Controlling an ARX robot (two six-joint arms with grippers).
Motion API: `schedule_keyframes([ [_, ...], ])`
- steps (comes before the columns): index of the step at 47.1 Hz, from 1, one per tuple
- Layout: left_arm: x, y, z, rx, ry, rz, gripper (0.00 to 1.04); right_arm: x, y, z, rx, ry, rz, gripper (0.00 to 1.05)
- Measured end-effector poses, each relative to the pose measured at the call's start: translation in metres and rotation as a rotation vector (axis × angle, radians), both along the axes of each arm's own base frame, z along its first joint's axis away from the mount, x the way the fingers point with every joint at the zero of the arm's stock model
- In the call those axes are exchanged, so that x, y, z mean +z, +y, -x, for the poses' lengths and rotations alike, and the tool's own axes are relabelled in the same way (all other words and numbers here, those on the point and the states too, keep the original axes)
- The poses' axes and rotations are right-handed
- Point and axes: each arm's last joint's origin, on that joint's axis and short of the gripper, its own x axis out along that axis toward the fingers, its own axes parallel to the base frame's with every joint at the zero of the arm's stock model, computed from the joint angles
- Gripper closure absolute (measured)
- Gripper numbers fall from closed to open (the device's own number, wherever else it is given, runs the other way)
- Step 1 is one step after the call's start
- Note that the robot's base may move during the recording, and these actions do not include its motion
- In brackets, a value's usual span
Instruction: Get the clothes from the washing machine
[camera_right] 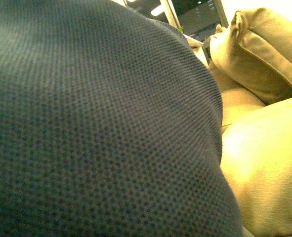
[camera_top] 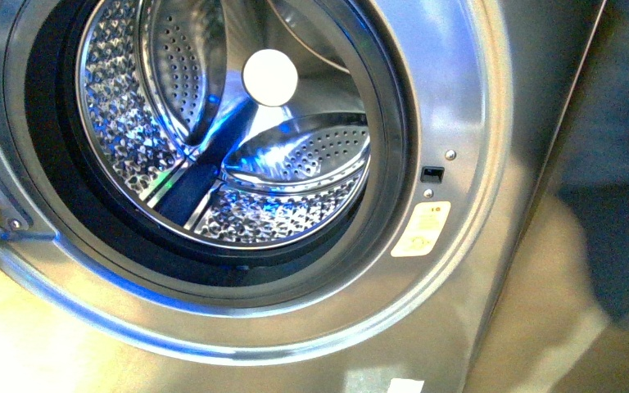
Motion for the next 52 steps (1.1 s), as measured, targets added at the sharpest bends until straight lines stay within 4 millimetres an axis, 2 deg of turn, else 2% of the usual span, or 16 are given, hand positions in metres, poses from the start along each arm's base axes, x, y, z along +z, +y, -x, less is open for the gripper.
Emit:
schedule_keyframes([
  [9,0.0,0.0,0.0,0.0,0.0,0.0,0.07,0.022,-0.052,0.012,-0.067,0.017,-0.077,0.97],
  [14,0.0,0.0,0.0,0.001,0.0,0.001,0.07,0.028,-0.075,0.017,-0.128,0.018,-0.108,0.97],
  [17,0.0,0.0,0.0,0.001,0.0,0.001,0.07,0.031,-0.092,0.027,-0.16,0.024,-0.125,0.97],
  [23,0.0,0.0,0.0,0.001,0.0,0.001,0.07,0.032,-0.109,0.045,-0.219,0.033,-0.134,0.97],
  [29,0.0,0.0,0.0,0.0,0.0,0.001,0.07,0.027,-0.119,0.049,-0.273,0.069,-0.129,0.97],
  [33,0.0,0.0,0.0,0.0,-0.001,0.001,0.07,0.01,-0.13,0.045,-0.312,0.12,-0.123,0.97],
  [40,0.0,0.0,0.0,0.001,-0.001,0.002,0.07,-0.037,-0.159,0.04,-0.41,0.244,-0.168,0.97],
  [44,0.0,0.0,0.0,0.001,0.0,0.002,0.07,-0.085,-0.173,0.041,-0.451,0.361,-0.23,0.97],
  [47,0.0,0.0,0.0,0.001,-0.001,0.002,0.07,-0.122,-0.176,0.043,-0.465,0.445,-0.256,0.97],
  [52,0.0,0.0,0.0,0.001,-0.001,0.001,0.07,-0.162,-0.176,0.043,-0.474,0.538,-0.27,0.97],
])
